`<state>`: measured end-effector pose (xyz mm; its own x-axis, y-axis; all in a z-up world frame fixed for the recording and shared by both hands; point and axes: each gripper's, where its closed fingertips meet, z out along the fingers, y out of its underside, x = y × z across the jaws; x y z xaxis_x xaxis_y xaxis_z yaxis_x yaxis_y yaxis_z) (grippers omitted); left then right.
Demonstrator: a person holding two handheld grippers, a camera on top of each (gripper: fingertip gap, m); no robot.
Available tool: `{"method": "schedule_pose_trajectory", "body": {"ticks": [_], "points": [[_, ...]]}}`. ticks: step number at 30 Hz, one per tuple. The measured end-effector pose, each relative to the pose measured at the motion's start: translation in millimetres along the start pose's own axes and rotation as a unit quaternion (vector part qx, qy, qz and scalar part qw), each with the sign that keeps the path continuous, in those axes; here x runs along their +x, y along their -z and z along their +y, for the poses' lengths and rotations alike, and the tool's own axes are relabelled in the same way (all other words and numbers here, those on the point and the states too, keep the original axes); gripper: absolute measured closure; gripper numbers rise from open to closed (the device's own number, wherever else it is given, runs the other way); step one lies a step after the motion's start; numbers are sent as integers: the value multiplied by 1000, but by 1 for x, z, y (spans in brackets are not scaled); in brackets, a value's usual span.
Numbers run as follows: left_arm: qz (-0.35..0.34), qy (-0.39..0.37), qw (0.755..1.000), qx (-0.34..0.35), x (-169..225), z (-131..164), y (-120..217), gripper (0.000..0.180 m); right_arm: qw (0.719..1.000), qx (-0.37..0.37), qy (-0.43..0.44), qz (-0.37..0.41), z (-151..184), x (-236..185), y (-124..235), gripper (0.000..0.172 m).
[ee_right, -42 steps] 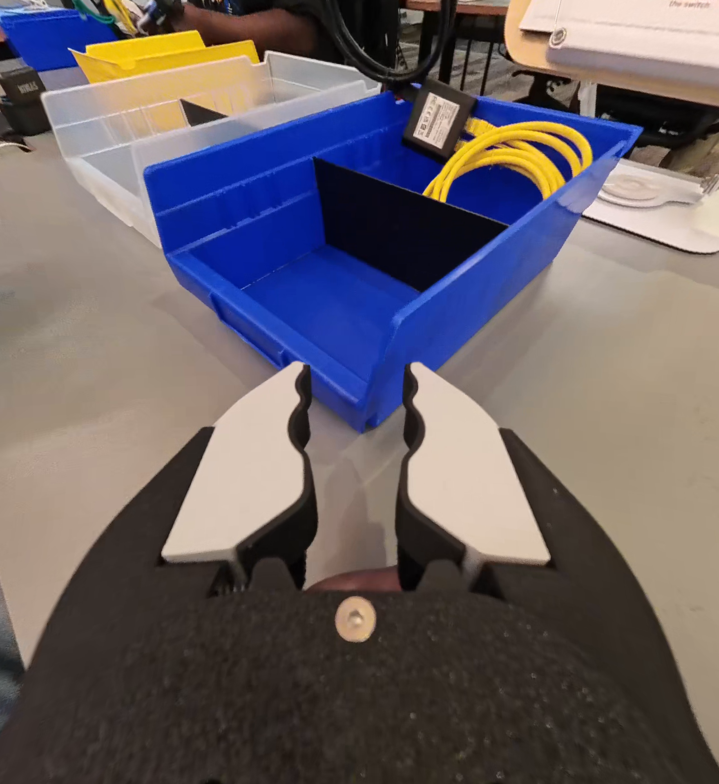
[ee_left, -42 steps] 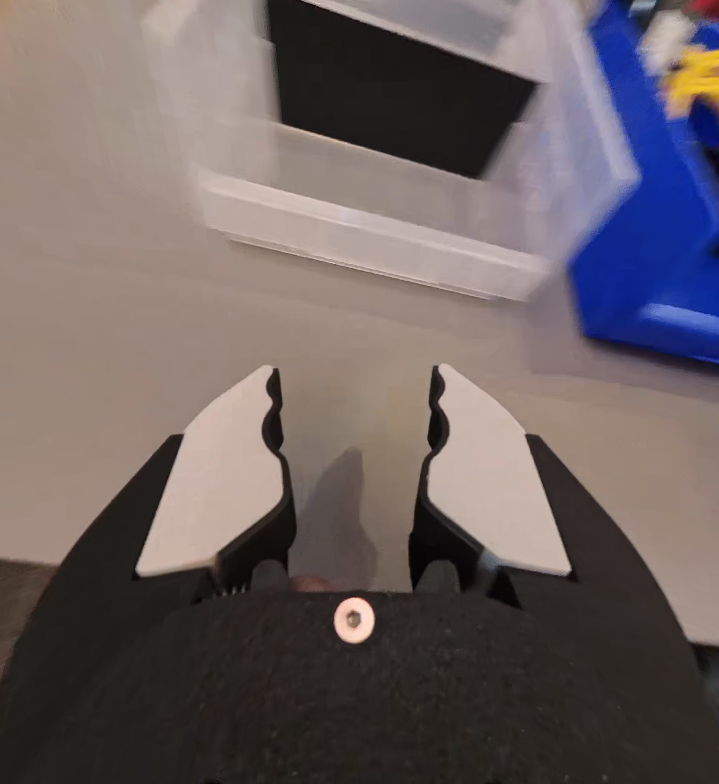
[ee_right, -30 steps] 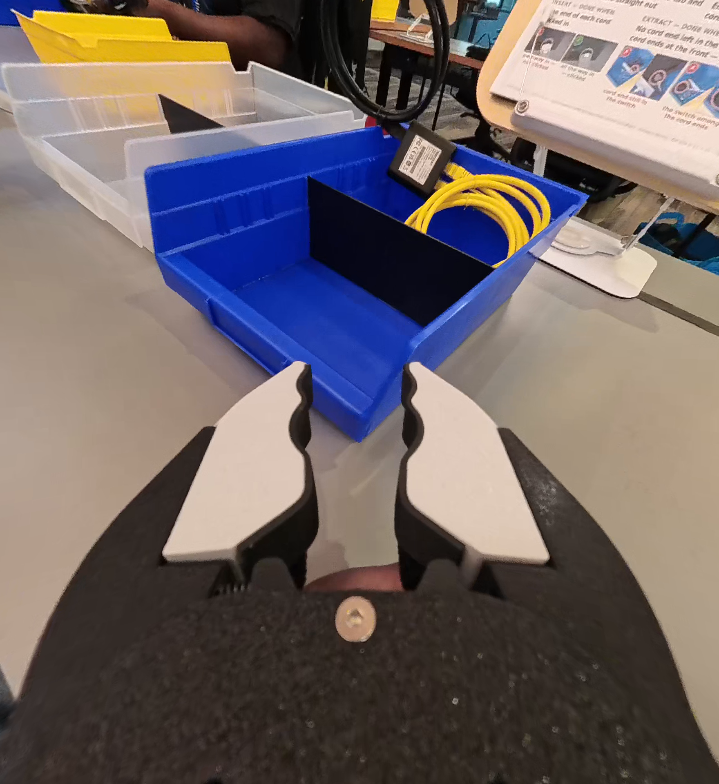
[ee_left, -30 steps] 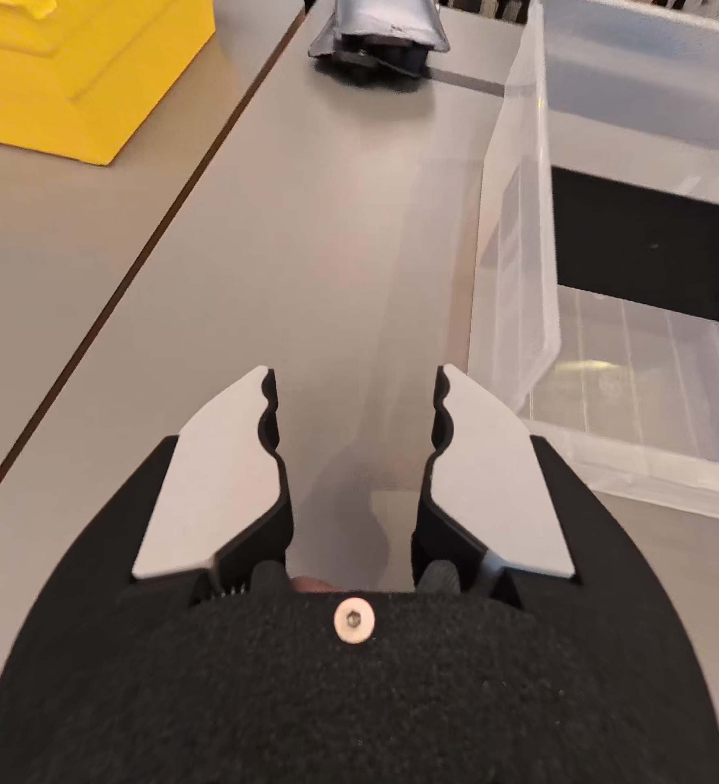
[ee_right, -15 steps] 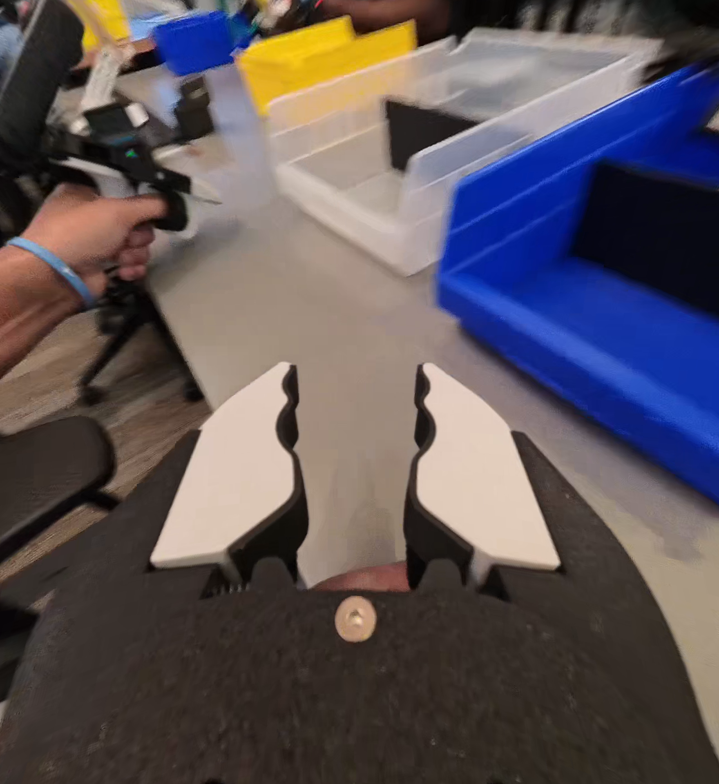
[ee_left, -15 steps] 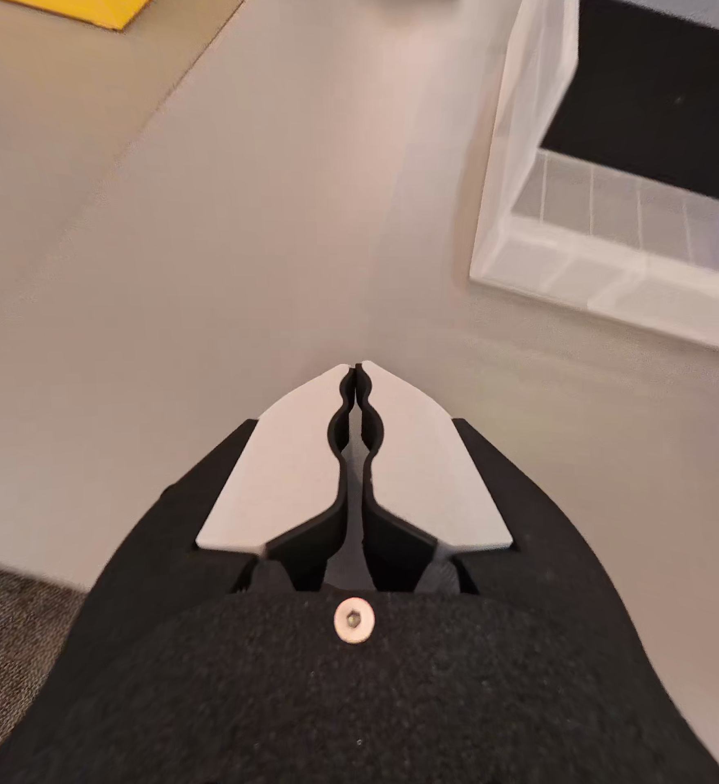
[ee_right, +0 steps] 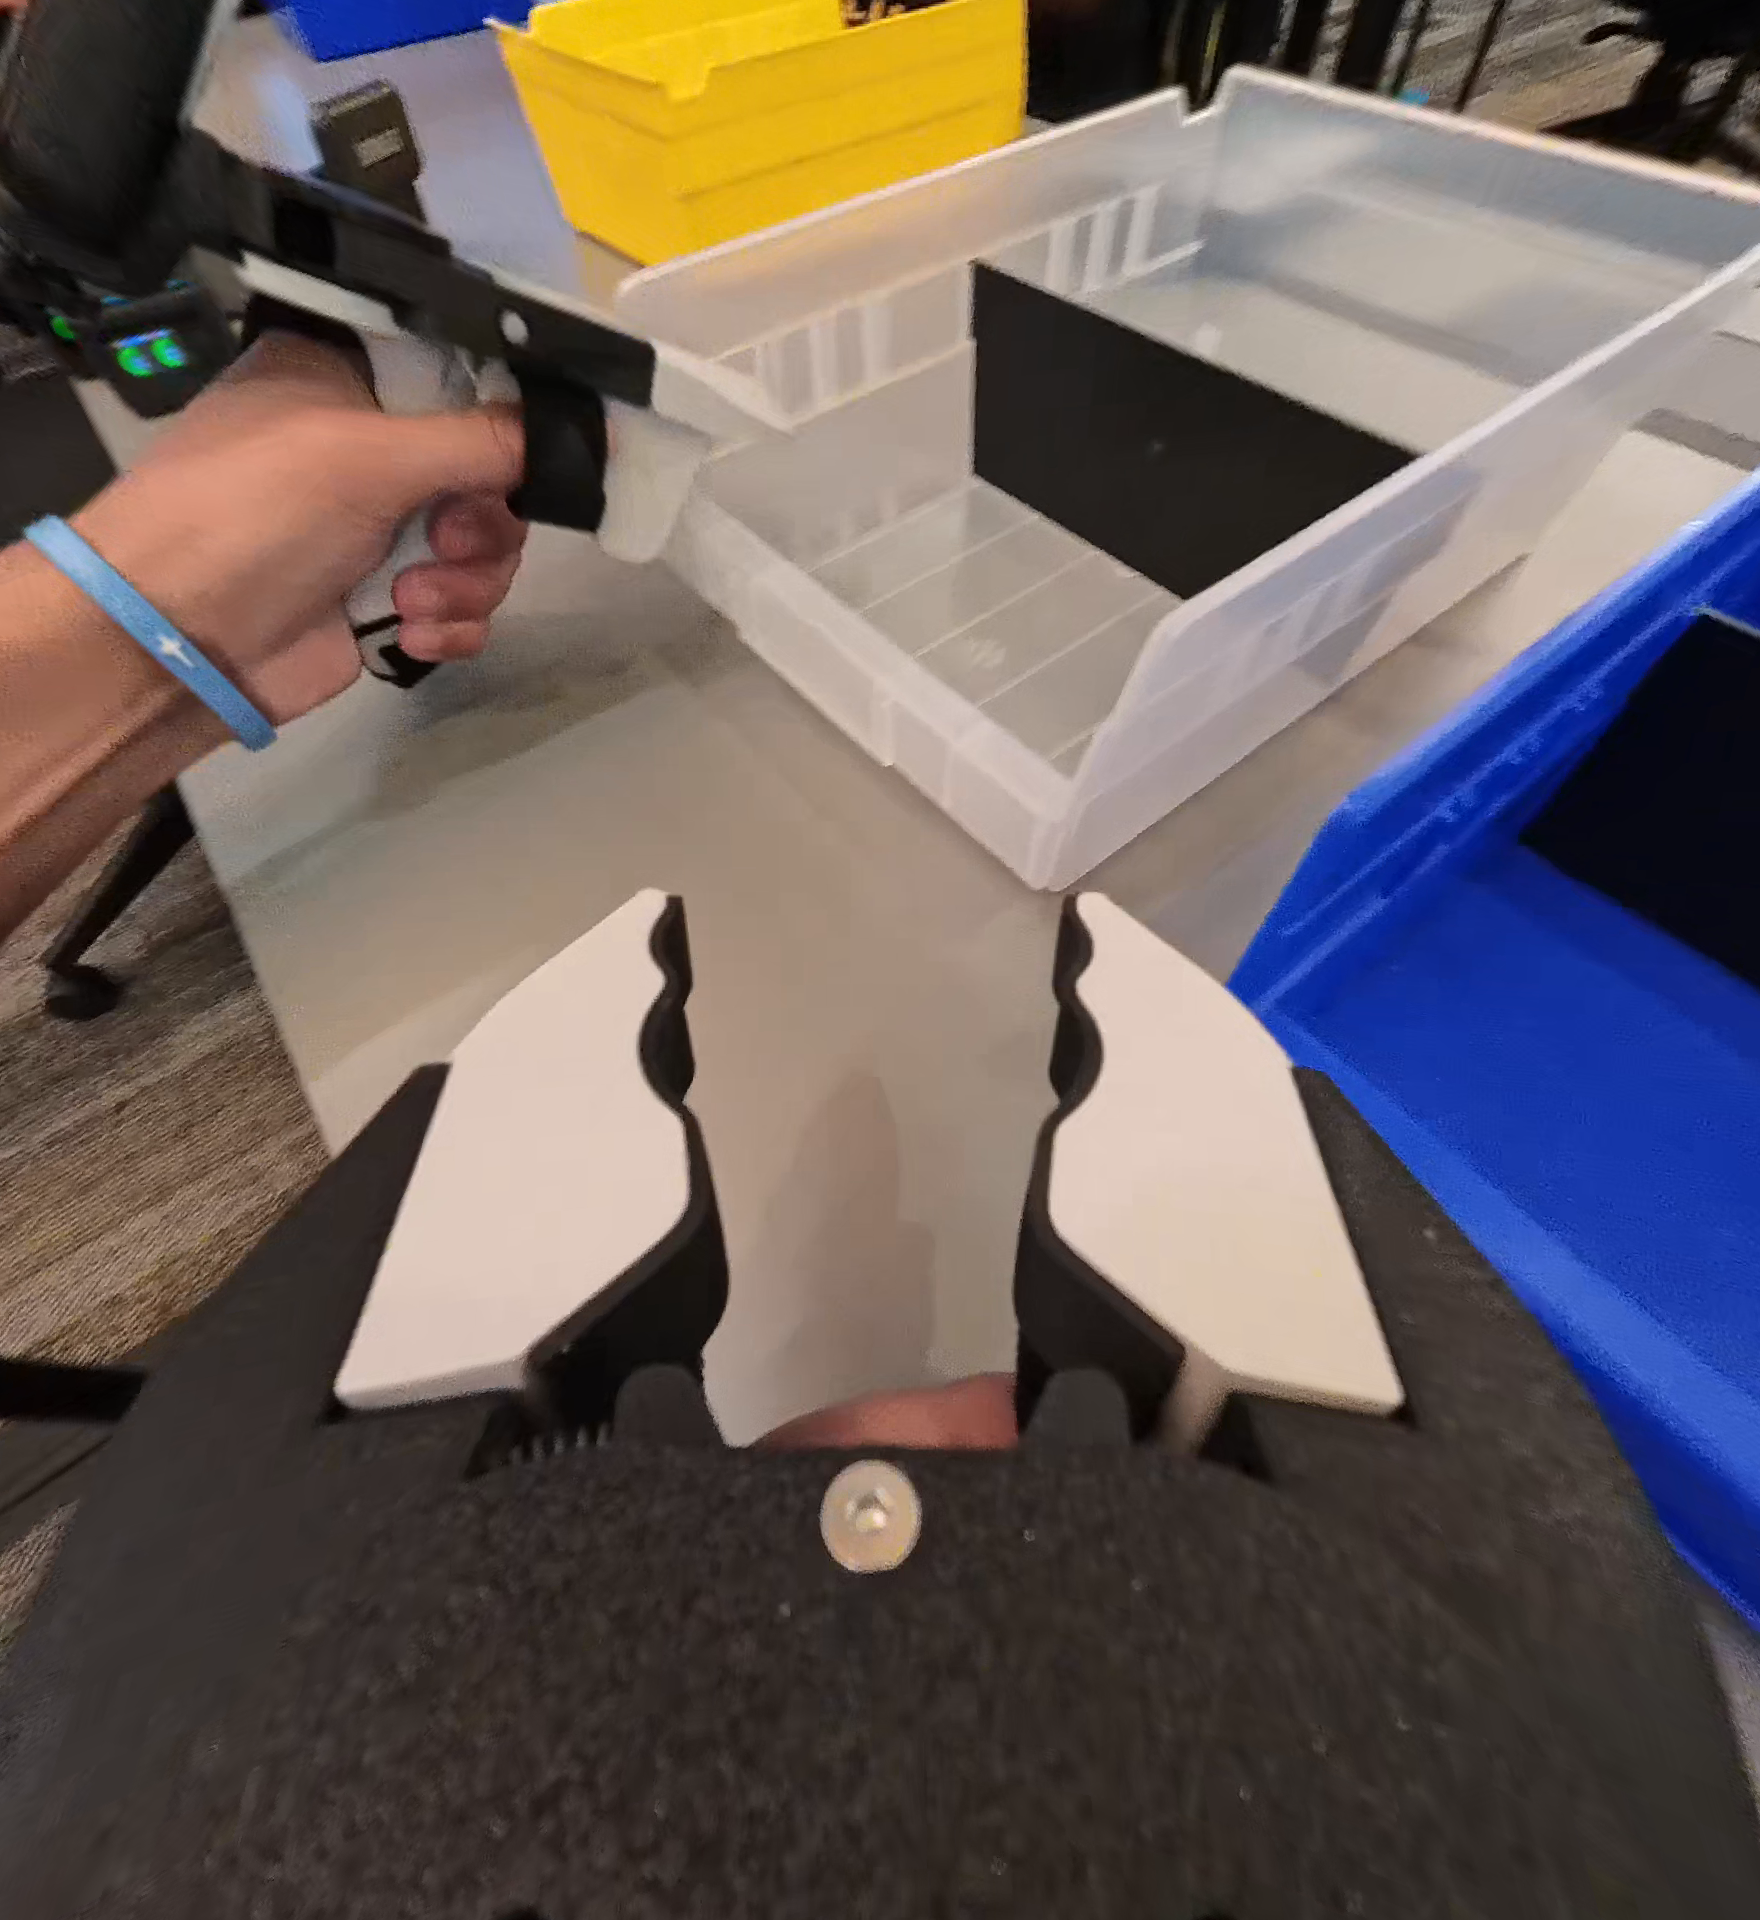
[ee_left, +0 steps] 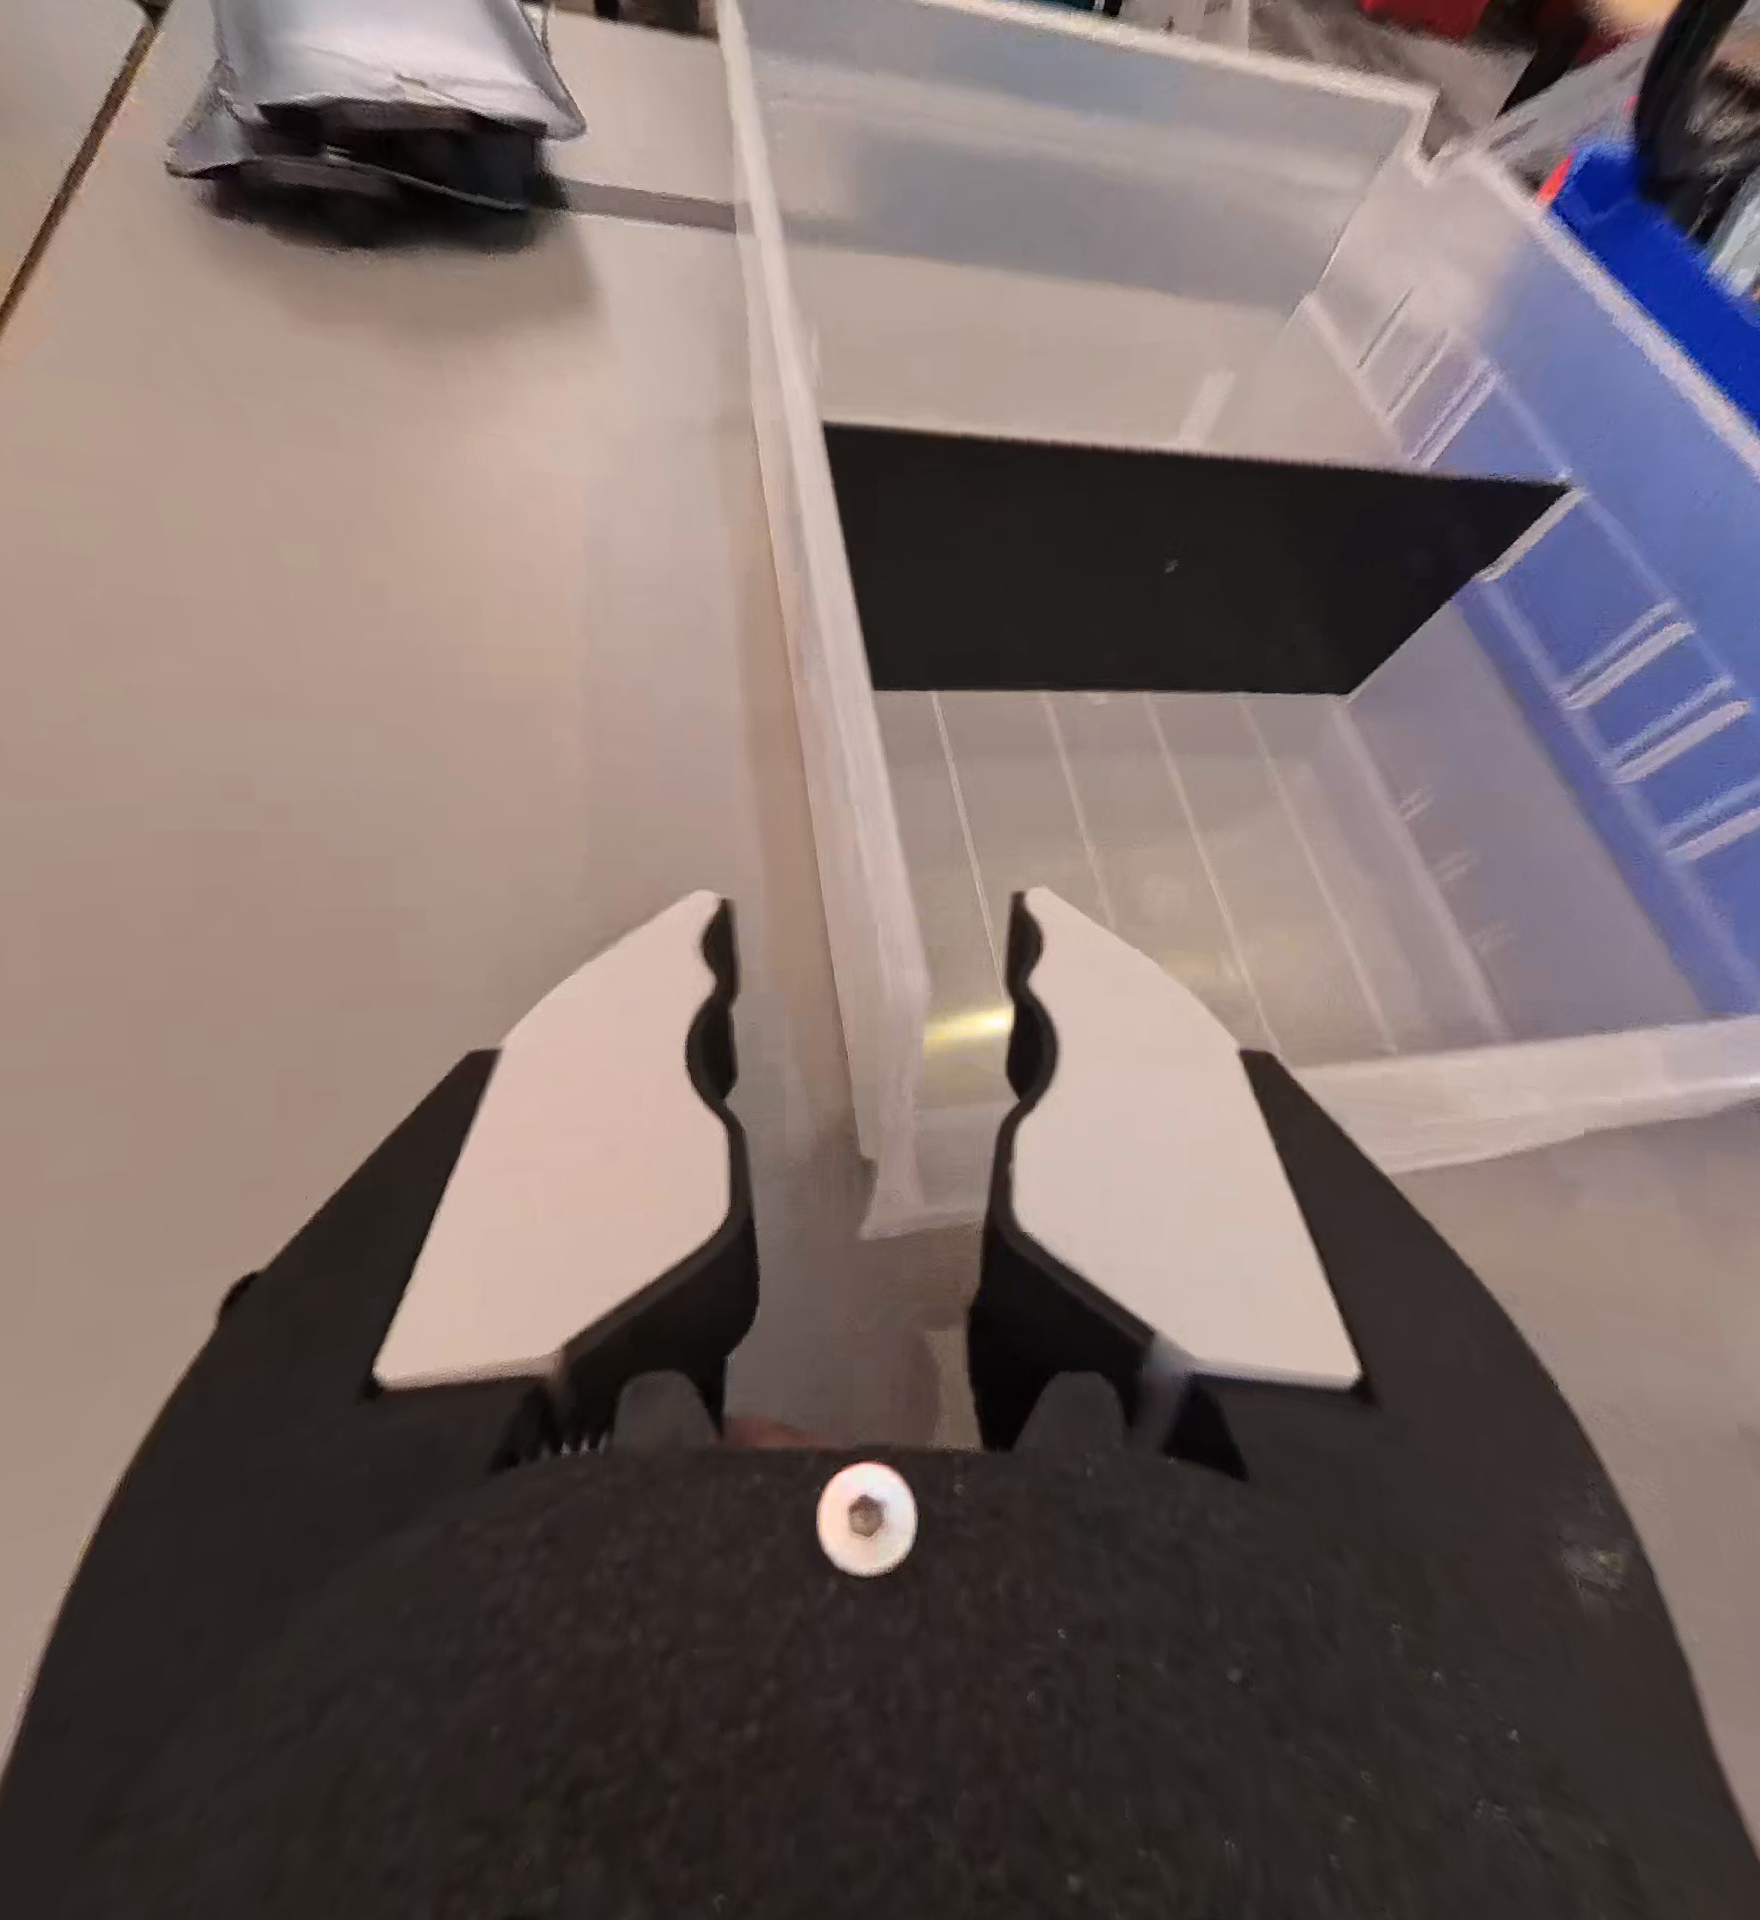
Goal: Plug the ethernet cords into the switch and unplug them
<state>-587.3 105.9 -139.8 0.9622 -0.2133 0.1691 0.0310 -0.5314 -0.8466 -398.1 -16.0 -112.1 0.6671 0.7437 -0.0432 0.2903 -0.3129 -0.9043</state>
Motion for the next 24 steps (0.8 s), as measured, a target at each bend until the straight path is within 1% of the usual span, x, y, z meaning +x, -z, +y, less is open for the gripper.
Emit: {"method": "schedule_pose_trajectory", "body": {"ticks": [1,2,3,4,6,8,11,12,13,14,15,16,17,18,19,21,22,24], "points": [[14,2,1000,3,7,-3,-3,151,1000,1,-2,9,-1,4,-2,105],[-15,11,1000,13,2,-7,-1,170,1000,1,-7,15,-2,7,-4,104],[-35,0,999,17,1,-6,3,176,1000,-1,-12,19,-3,9,-7,104],[-59,-14,998,13,1,-3,8,177,1000,-5,-13,23,-4,9,-10,104],[-101,-9,995,5,3,10,28,178,999,-9,-9,35,-5,8,-18,104],[-128,17,992,9,7,28,56,178,998,-12,-12,56,-5,9,-26,105],[-164,54,985,14,11,60,108,178,995,-26,-22,91,2,9,-34,113],[-174,64,982,14,13,70,124,178,995,-30,-26,89,5,4,-36,115],[-186,68,980,12,17,79,139,178,997,-31,-32,58,7,-9,-38,107],[-196,68,978,10,22,88,151,178,999,-27,-38,25,8,-24,-38,112],[-206,67,976,9,28,95,162,178,999,-25,-36,17,8,-33,-36,115],[-217,67,974,11,33,101,172,177,999,-27,-30,26,8,-35,-32,121],[-235,67,970,16,35,105,183,177,998,-23,-38,40,5,-34,-26,138],[-238,67,969,27,41,105,194,177,997,-15,-49,56,0,-28,-19,162],[-237,73,968,38,49,103,203,176,997,-9,-46,53,-5,-29,-13,163],[-262,57,962,59,64,94,219,176,997,9,-37,62,-15,-30,2,166],[-276,39,957,76,72,83,228,176,997,29,-23,74,-24,-28,11,167],[-287,9,951,117,93,53,243,176,993,77,-3,89,-48,-21,37,167]]}}
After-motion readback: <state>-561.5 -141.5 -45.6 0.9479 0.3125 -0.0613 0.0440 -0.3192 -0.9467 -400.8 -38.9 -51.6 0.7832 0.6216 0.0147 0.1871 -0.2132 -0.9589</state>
